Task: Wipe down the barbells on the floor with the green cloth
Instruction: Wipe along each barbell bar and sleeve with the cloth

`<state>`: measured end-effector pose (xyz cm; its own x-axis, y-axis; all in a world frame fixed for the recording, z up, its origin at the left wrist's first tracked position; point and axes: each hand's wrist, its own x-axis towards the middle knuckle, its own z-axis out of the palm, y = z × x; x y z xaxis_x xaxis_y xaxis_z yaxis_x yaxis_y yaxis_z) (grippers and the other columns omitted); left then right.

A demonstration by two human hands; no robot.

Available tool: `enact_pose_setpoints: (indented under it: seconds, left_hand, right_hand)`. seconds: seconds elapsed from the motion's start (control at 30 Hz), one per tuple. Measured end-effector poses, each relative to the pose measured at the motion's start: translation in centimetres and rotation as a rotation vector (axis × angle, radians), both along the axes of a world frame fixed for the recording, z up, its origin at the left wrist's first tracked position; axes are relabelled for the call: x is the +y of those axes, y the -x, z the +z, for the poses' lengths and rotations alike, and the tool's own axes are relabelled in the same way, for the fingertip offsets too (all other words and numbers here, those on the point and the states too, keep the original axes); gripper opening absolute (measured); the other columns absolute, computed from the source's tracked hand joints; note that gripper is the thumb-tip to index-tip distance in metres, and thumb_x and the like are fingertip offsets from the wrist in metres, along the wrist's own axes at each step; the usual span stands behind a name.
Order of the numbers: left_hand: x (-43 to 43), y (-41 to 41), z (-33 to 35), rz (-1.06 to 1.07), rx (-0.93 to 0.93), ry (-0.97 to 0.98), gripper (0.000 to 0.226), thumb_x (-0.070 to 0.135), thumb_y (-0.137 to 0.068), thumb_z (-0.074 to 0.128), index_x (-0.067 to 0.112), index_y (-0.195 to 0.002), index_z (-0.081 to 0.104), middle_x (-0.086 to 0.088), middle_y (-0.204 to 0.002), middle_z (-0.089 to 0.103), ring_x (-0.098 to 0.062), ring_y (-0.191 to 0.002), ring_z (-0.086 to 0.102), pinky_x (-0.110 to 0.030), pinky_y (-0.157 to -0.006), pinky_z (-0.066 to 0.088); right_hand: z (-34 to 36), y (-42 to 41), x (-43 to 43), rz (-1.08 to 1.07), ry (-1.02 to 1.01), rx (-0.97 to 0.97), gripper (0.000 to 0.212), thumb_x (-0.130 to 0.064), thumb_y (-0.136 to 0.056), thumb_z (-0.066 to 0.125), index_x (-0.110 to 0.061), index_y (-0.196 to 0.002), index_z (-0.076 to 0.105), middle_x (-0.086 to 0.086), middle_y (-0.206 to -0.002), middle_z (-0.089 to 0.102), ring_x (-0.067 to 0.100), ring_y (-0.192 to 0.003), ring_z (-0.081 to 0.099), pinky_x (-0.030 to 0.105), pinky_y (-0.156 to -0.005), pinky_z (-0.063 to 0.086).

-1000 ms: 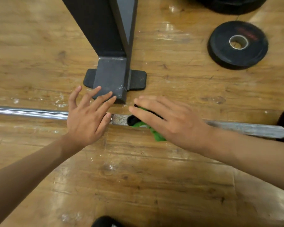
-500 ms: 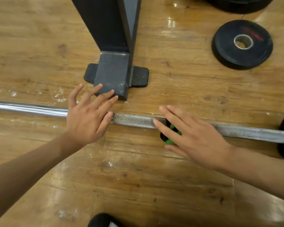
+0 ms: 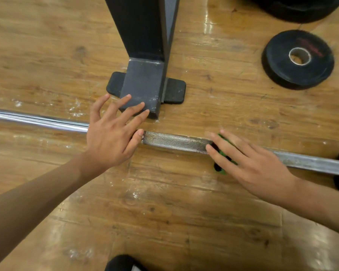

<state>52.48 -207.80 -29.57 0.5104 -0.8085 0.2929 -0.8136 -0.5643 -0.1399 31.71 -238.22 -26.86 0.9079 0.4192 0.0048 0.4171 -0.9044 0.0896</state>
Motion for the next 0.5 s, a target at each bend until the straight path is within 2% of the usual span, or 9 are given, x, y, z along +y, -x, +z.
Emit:
enact_pose_setpoints:
  seconds: [0.1,0.17,0.27,0.4,0.5]
  left_hand:
    - [0.0,0.0,0.1,0.009,-0.004,0.004,0.054,0.04,-0.11,0.026,0.018,-0.14,0.066,0.001,-0.144,0.065,-0.03,-0.146,0.047,-0.06,-0.121,0.024]
    - [-0.1,0.1,0.2,0.006,-0.003,-0.009,0.055,0.04,-0.111,0.025,0.018,-0.141,0.066,0.0,-0.145,0.064,-0.03,-0.146,0.047,-0.059,-0.121,0.024]
    - [0.0,0.1,0.5,-0.01,0.006,-0.032,0.056,0.04,-0.111,0.023,0.018,-0.143,0.064,-0.001,-0.146,0.063,-0.03,-0.147,0.046,-0.059,-0.122,0.022]
    - [-0.1,0.3,0.5,-0.013,0.034,-0.013,0.056,0.039,-0.111,0.024,0.017,-0.144,0.063,-0.002,-0.146,0.063,-0.032,-0.147,0.045,-0.06,-0.122,0.023]
    - [0.1,0.4,0.3,-0.015,0.005,0.016,0.055,0.038,-0.11,0.026,0.016,-0.142,0.064,-0.002,-0.145,0.064,-0.032,-0.145,0.047,-0.059,-0.12,0.024]
  right_hand:
    - [-0.8,-2.0,3.6,-0.093,-0.062,-0.029,0.056,-0.007,-0.108,0.007,0.004,-0.157,0.032,0.027,-0.159,0.038,0.042,-0.146,0.042,0.054,-0.11,0.048]
    - [-2.0,-5.0,7.8,-0.1,-0.114,-0.107,0.056,-0.007,-0.105,0.014,0.004,-0.155,0.037,0.026,-0.156,0.044,0.04,-0.144,0.045,0.05,-0.111,0.047]
    - [-2.2,-7.8,11.4,-0.121,-0.178,-0.119,0.055,-0.01,-0.107,0.012,0.005,-0.154,0.037,0.026,-0.151,0.049,0.039,-0.139,0.049,0.046,-0.114,0.043]
    - [-0.9,-3.2,4.5,-0.118,-0.103,-0.007,0.051,-0.001,-0.106,0.022,0.007,-0.155,0.033,0.027,-0.136,0.055,0.042,-0.123,0.056,0.049,-0.109,0.045]
    - [0.4,2.3,-2.8,-0.14,0.008,-0.003,0.053,0.002,-0.103,0.033,0.008,-0.155,0.032,0.031,-0.138,0.054,0.047,-0.125,0.053,0.051,-0.11,0.04]
